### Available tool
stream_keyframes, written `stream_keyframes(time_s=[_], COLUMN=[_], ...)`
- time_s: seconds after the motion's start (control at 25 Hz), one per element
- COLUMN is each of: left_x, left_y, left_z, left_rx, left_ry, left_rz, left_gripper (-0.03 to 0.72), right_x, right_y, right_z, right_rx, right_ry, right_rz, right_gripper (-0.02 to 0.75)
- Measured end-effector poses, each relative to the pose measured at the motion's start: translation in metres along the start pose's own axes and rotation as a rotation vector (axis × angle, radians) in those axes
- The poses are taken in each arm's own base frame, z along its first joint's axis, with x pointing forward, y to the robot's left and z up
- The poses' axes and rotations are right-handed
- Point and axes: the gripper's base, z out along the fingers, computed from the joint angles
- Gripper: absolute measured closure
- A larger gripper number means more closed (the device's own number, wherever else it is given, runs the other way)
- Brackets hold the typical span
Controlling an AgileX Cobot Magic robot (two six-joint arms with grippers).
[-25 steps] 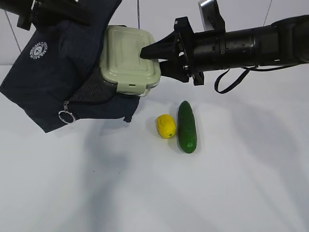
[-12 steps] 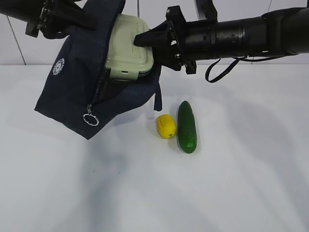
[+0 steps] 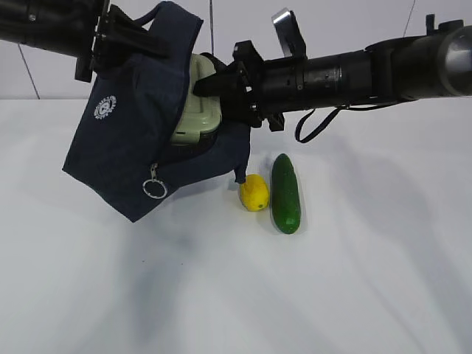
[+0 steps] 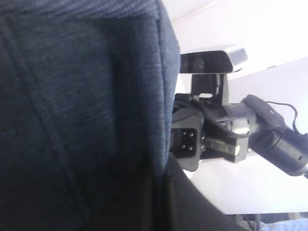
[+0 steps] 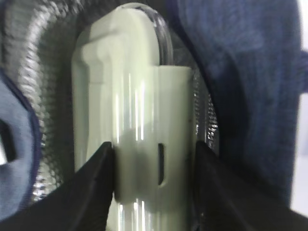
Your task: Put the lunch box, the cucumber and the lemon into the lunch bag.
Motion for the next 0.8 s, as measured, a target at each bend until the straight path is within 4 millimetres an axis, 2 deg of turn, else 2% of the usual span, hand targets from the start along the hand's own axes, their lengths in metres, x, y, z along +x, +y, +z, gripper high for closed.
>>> stream_keyframes(time_s=[0.16,0.48,0.72,0.8], left_x=[0.002,0.000,-0.002,-0.002], left_y=[0.013,0.019,0.020,0.020], left_z=[0.007,0.007,0.007,0.007], left_rx=[0.002,-0.060,-0.078,-0.078], left_ry=[0.025,0.010,-0.010,-0.010], left_rz=[-0.030,-0.006,-0.005,-0.004], left_gripper=[0.697,0.697,0.697,0.697], right_x=[0.006,0.003,0.010,0.013], right_y=[-0.010,-0.019,-0.018,-0.023], right_z=[0.009,0.010,0.022,0.029], right_rx=[0.026,0.116,0.127,0.129], right_ry=[0.028,-0.017,0.000,0.014], right_rz=[0.000,-0.020,-0.042,-0.037], right_gripper=[0.364,0.364,0.364,0.364])
